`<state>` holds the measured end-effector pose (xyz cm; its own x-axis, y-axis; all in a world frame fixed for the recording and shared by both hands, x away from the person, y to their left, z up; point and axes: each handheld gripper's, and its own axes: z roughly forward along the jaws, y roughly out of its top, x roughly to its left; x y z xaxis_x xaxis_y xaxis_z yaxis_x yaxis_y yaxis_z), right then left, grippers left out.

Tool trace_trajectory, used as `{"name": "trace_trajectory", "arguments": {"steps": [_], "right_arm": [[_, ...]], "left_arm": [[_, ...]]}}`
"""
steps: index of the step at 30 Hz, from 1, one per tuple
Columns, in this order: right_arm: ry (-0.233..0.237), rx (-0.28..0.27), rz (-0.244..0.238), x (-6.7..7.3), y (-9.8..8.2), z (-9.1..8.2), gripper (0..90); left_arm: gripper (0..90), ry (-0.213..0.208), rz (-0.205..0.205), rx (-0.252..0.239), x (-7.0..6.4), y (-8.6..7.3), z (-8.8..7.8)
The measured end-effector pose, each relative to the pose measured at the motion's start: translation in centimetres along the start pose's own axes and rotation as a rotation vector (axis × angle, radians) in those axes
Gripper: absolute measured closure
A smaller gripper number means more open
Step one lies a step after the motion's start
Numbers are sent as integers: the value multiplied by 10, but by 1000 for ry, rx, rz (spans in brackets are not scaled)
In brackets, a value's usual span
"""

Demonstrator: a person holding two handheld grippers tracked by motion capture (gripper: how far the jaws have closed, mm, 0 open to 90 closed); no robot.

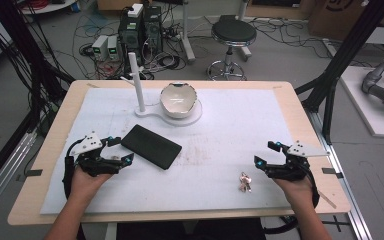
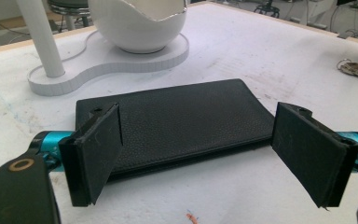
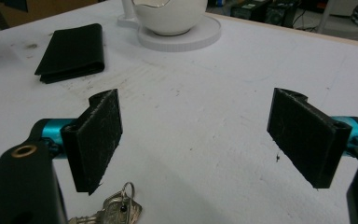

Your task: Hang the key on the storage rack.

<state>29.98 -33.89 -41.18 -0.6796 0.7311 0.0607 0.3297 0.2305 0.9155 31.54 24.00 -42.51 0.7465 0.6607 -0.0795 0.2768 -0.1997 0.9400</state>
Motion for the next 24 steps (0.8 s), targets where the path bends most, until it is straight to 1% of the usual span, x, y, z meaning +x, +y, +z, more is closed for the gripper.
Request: {"name": "trace_trajectory", "arguments": {"steps": [3,4,5,6,7,8,9,10,11,12,13,14,15,16,17,18,20,21,22,23,24], "right_arm": [[10,42,3,2,-2,5,188],[10,42,3,2,-2,5,188],[21,63,-4,4,-3,7,236],[33,74,-5,6,-3,9,248],[33,74,-5,6,-3,9,248],[40,85,-5,8,-3,10,252],[40,108,-12,11,-4,13,267],[40,108,-12,11,-4,13,267],[56,129,-16,14,-5,16,297],[56,129,-16,14,-5,16,297],[63,140,-18,16,-6,17,322],[89,165,-16,17,-7,20,381],[101,177,-21,17,-7,21,402],[101,177,-21,17,-7,21,402],[117,195,-18,17,-8,23,420],[129,210,-26,17,-9,26,430],[139,243,-28,18,-11,28,458],[156,263,-32,17,-12,30,489],[156,263,-32,17,-12,30,489],[161,284,-28,17,-12,31,539],[161,292,-25,18,-12,32,555]], "left_arm": [[166,25,2,13,1,-1,1],[166,25,2,13,1,-1,1],[166,26,2,5,1,-1,0],[166,26,2,5,1,-1,0],[166,24,5,5,1,0,0],[166,24,6,5,1,0,0],[166,25,6,7,1,0,0],[166,25,6,7,1,0,0],[166,24,4,7,0,-1,0],[166,25,4,6,0,-1,0],[166,25,4,6,0,-1,0],[166,24,6,8,0,-1,0],[166,26,6,10,0,-1,0],[166,26,6,10,0,-1,0],[166,30,9,11,0,0,0],[166,31,9,8,0,0,0],[166,35,10,6,-1,0,0],[166,38,8,4,-1,0,0],[166,36,10,6,-1,0,0],[166,37,7,9,-1,0,0],[166,37,7,9,-1,0,0]]}}
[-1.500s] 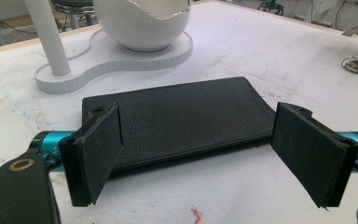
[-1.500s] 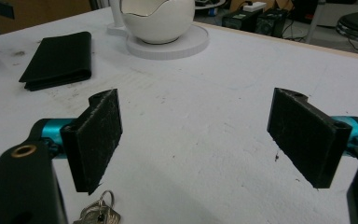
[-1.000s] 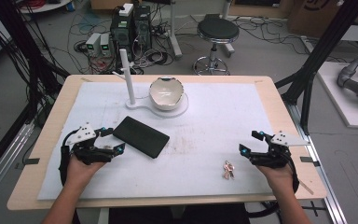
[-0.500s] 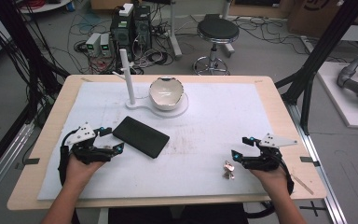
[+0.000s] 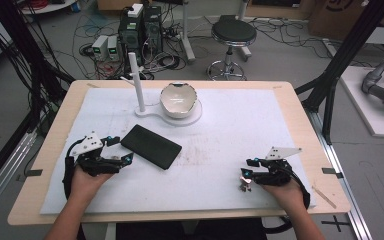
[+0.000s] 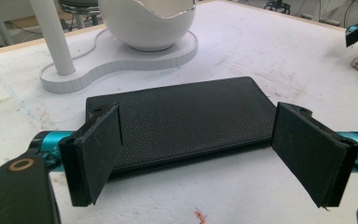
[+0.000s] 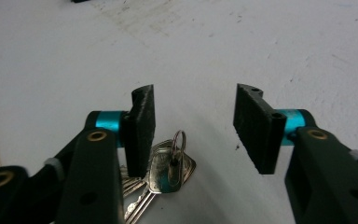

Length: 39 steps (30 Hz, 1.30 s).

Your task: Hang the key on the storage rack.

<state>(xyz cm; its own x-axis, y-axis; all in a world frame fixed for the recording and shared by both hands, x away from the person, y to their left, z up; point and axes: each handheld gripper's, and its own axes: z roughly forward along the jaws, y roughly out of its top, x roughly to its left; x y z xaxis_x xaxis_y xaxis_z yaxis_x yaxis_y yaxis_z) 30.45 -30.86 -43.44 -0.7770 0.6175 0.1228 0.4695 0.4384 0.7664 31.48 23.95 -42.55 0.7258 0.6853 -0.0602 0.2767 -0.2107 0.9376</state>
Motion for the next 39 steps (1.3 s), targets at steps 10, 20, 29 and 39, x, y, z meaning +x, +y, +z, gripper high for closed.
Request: {"name": "trace_trajectory", "arguments": {"steps": [10,20,29,39], "right_arm": [[25,56,-4,1,1,3,746],[28,75,15,2,2,1,898],[6,24,-23,10,13,-6,900],[1,-116,-71,12,36,-27,900]], "left_arm": [[166,-1,2,10,0,0,1],[166,-4,5,8,-1,0,2],[166,-4,5,8,-1,-1,1],[166,-5,8,6,-1,-1,0]]}}
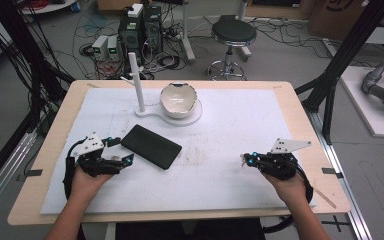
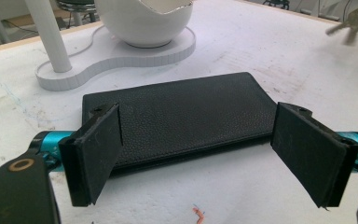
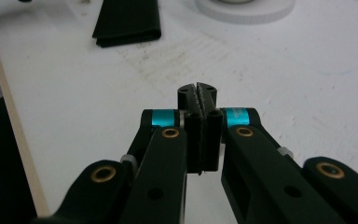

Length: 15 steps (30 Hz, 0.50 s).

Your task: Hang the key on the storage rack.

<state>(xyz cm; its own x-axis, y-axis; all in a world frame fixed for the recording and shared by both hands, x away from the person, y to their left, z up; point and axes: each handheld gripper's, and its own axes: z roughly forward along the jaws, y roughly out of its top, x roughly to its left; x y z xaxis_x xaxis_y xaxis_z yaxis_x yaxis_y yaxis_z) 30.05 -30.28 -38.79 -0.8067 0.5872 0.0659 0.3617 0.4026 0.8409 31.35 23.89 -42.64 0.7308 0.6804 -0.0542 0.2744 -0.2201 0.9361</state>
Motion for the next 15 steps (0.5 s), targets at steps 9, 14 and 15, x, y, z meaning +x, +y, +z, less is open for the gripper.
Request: {"name": "trace_trajectory", "arguments": {"steps": [9,14,15], "right_arm": [[45,-56,11,0,10,0,900],[91,-92,-7,3,27,1,900],[91,-92,-7,3,27,1,900]], "left_arm": [[166,6,-5,-5,1,-1,-4],[166,7,-1,-3,0,-1,-4],[166,6,1,-5,0,-1,-4]]}}
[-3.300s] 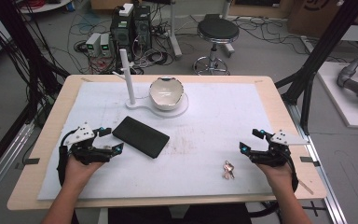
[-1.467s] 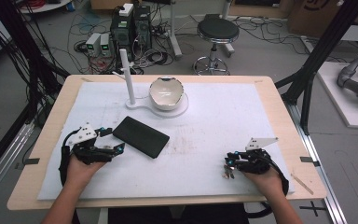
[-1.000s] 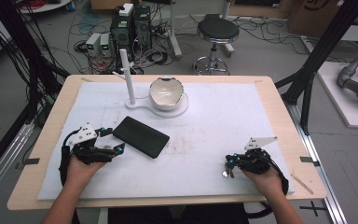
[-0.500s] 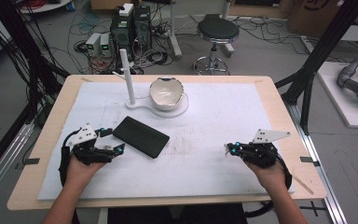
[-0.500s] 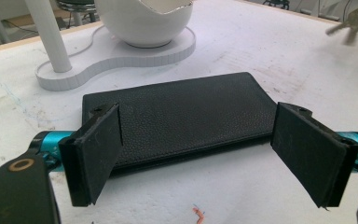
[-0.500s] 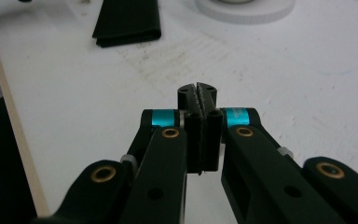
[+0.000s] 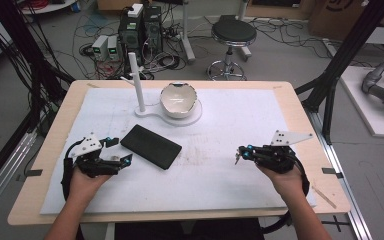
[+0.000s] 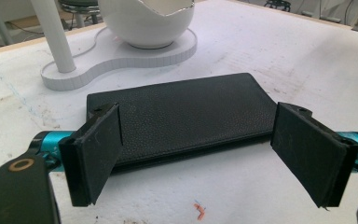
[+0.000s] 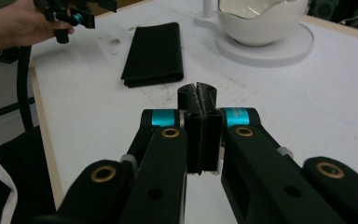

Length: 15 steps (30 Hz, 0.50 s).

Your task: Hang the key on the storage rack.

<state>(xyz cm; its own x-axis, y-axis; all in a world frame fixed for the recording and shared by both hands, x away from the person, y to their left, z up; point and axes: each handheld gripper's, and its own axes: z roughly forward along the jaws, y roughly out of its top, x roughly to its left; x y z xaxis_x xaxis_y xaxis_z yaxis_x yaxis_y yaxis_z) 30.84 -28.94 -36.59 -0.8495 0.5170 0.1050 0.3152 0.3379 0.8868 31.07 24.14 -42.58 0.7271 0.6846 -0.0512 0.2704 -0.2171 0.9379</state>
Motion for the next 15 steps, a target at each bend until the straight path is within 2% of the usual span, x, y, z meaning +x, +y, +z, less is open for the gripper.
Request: {"name": "trace_trajectory", "arguments": {"steps": [3,6,7,10,11,14,15], "right_arm": [[14,-16,-31,1,20,6,900],[18,-22,-44,0,29,9,900],[21,-20,-58,-1,40,13,900],[30,-27,-54,-2,51,17,900],[35,-35,-64,-5,63,22,900],[43,-45,-62,-7,73,28,900],[55,-50,-62,-8,84,34,900]], "left_arm": [[166,0,4,0,-1,1,0],[166,1,5,-1,-1,1,-1],[166,2,8,-2,-1,1,-2],[166,3,6,-3,0,1,-3],[166,2,5,-5,0,1,-3],[166,0,5,-7,0,1,-3],[166,-1,11,-4,-1,1,-4]]}}
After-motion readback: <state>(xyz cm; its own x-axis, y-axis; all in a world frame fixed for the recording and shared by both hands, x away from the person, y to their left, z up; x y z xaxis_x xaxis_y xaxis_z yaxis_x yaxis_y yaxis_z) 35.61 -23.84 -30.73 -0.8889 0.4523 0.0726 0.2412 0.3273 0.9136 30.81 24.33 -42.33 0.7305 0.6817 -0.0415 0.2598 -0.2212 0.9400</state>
